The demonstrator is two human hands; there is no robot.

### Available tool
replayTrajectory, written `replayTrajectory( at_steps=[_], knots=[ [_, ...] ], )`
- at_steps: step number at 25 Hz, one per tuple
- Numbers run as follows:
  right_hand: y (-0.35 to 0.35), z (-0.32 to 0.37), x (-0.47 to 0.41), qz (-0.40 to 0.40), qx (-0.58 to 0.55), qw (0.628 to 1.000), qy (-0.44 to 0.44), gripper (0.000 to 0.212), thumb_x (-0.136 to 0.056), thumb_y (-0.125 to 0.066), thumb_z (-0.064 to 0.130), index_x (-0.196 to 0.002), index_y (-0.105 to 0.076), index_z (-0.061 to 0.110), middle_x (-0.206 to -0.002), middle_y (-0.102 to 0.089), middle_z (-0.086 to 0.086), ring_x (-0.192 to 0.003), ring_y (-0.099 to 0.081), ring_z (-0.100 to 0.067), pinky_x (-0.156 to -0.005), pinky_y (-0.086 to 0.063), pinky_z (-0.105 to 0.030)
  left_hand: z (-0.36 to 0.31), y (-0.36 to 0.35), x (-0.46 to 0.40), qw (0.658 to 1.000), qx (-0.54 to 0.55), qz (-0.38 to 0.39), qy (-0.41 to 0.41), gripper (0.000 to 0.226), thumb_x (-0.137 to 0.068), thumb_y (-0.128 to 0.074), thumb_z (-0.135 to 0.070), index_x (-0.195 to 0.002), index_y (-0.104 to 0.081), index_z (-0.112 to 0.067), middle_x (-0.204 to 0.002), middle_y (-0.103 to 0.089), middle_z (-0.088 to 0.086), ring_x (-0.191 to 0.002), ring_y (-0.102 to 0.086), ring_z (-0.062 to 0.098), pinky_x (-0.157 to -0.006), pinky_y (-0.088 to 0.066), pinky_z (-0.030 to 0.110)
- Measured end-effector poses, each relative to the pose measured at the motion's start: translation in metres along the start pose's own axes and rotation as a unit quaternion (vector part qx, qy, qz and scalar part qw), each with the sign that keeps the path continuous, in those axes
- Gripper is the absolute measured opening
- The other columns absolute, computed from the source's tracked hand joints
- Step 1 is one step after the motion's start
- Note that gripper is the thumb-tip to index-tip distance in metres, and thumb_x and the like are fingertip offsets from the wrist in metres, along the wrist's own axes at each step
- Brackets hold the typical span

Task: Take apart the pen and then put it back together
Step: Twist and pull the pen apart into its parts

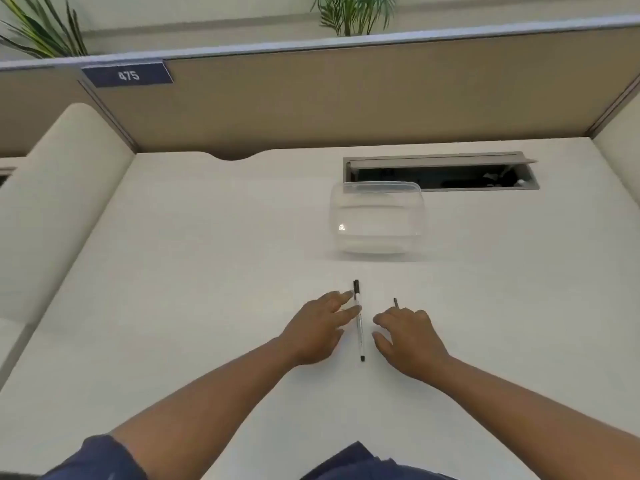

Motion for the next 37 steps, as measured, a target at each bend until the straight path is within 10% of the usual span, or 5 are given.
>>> replayTrajectory(
  at_steps=[7,18,26,32,37],
  knots=[
    [-0.028,0.001,0.003,0.089,-0.095,0.99,-0.049,0.032,-0.093,-0.052,0.05,-0.078,-0.05,0.022,-0.078,-0.052,0.007,-0.074,-0.056,-0.02,-0.068,-0.048,-0.035,-0.005,-0.021,-0.017,0.996,-0.073,0.004,-0.045,0.048,-0.096,-0.055,-0.013,-0.141,-0.053,-0.027,-0.157,-0.042,-0.001,-0.127,-0.048,0.033,-0.074,-0.057,0.04],
    [-0.034,-0.003,0.003,0.102,-0.128,0.982,-0.093,0.017,-0.09,-0.057,0.035,-0.079,-0.056,0.022,-0.082,-0.065,0.003,-0.076,-0.06,-0.021,-0.067,-0.049,-0.035,-0.005,-0.011,-0.02,0.998,-0.067,-0.002,-0.016,0.013,-0.095,-0.057,-0.015,-0.099,-0.068,-0.02,-0.118,-0.068,-0.008,-0.095,-0.058,0.024,-0.058,-0.048,0.033],
    [-0.005,-0.018,0.014,0.031,-0.425,0.889,-0.17,0.003,-0.088,-0.07,0.016,-0.086,-0.071,0.016,-0.072,-0.075,-0.005,-0.066,-0.069,-0.012,-0.068,-0.057,-0.033,-0.008,0.029,-0.001,0.994,-0.042,-0.097,0.04,0.009,-0.097,-0.057,-0.025,-0.094,-0.062,-0.019,-0.081,-0.066,-0.003,-0.082,-0.056,0.026,-0.055,-0.045,0.034],
    [0.034,-0.002,0.025,-0.023,-0.511,0.85,-0.125,0.007,-0.086,-0.074,0.009,-0.091,-0.072,0.014,-0.077,-0.076,-0.01,-0.073,-0.072,-0.017,-0.078,-0.058,-0.038,-0.034,0.057,0.009,0.997,0.028,-0.065,0.041,0.036,-0.096,-0.056,-0.049,-0.13,-0.059,-0.036,-0.101,-0.068,-0.009,-0.097,-0.054,0.016,-0.089,-0.04,0.034],
    [0.058,0.012,0.037,-0.046,-0.555,0.827,-0.079,0.01,-0.088,-0.072,0.004,-0.091,-0.073,0.013,-0.08,-0.076,-0.011,-0.075,-0.072,-0.017,-0.071,-0.057,-0.028,-0.054,0.069,0.017,0.99,0.135,-0.029,0.031,0.021,-0.104,-0.046,-0.039,-0.108,-0.066,-0.034,-0.084,-0.058,-0.004,-0.086,-0.054,0.015,-0.077,-0.051,0.044]
  ],
)
Point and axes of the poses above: each hand's wrist, its own x-axis away from the middle knuckle, its own y-axis out of the back of the hand, z = x × y, the point moved 9 cm from there along -x, towards the middle knuckle
